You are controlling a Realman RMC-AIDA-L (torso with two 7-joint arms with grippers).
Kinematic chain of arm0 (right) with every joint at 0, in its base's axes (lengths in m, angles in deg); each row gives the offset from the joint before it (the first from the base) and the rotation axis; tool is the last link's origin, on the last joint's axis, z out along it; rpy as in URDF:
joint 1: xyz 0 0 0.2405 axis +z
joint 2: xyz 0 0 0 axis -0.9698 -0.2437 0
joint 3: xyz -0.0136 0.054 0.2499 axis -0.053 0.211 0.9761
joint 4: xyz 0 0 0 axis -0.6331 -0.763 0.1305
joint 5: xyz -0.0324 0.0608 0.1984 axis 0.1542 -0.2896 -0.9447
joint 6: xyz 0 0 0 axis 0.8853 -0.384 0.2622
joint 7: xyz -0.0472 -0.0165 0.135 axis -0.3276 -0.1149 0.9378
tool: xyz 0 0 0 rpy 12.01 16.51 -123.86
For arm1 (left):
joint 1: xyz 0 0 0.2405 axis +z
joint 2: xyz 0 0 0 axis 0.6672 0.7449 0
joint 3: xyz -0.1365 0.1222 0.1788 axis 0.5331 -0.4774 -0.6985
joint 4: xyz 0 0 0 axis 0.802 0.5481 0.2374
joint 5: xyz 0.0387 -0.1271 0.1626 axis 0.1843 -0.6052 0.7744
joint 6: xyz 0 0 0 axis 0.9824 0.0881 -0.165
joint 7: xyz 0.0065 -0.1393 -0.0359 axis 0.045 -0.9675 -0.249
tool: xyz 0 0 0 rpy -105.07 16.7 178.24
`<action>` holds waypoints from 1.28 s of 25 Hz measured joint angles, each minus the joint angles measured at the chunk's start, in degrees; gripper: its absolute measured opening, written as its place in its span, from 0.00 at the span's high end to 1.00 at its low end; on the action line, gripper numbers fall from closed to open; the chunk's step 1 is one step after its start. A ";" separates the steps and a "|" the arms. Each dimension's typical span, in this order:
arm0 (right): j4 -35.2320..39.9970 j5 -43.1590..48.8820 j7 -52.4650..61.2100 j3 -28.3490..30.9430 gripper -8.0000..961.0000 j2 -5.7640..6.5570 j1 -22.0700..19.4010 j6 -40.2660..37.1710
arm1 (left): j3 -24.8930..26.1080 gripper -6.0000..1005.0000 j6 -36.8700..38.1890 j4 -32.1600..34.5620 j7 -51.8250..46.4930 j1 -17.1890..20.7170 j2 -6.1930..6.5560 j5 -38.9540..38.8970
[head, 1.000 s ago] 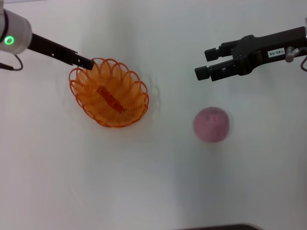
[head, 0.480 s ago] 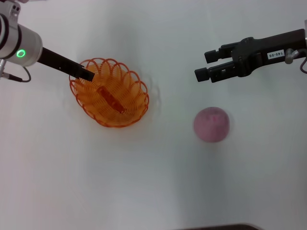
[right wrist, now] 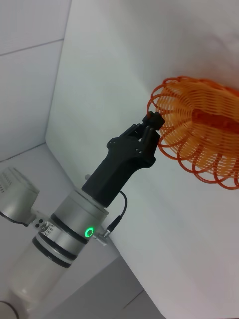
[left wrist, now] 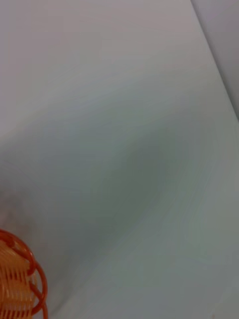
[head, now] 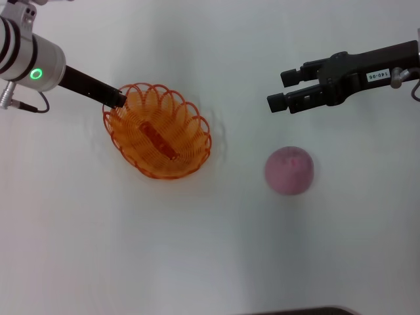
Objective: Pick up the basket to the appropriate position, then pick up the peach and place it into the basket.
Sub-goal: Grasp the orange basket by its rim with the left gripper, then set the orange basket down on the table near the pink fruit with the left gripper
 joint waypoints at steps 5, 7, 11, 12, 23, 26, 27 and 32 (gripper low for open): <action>0.00 0.00 0.00 0.18 0.10 0.00 0.13 0.00 | 1.69 0.91 2.73 0.66 -0.76 -0.35 0.00 -0.50; 0.00 -0.01 0.00 0.30 0.11 0.02 0.09 -0.01 | 4.25 0.91 5.01 1.47 -1.53 -0.46 0.13 -0.85; 0.00 -0.04 0.00 0.34 0.11 0.07 -0.04 0.00 | 13.62 0.91 11.02 3.84 -4.64 -0.33 0.97 -2.23; 0.00 -0.10 0.00 0.36 0.11 0.08 -0.05 0.00 | 15.01 0.91 11.56 4.08 -5.77 -0.08 1.17 -2.27; 0.00 -0.36 -0.58 1.19 0.11 -0.06 -0.21 0.07 | 24.38 0.91 13.62 5.32 -11.16 10.94 0.78 -13.52; 0.00 -0.36 -0.59 1.22 0.11 -0.07 -0.04 0.09 | 24.44 0.91 13.84 6.86 -11.18 14.74 -0.61 -17.56; 0.00 -0.36 -0.60 1.22 0.11 -0.08 0.00 0.09 | 24.39 0.91 14.17 7.43 -11.19 15.65 -1.00 -18.43; 0.00 -0.36 -0.62 1.23 0.11 -0.15 0.03 0.09 | 24.18 0.90 16.70 10.57 -11.87 19.10 -2.59 -19.33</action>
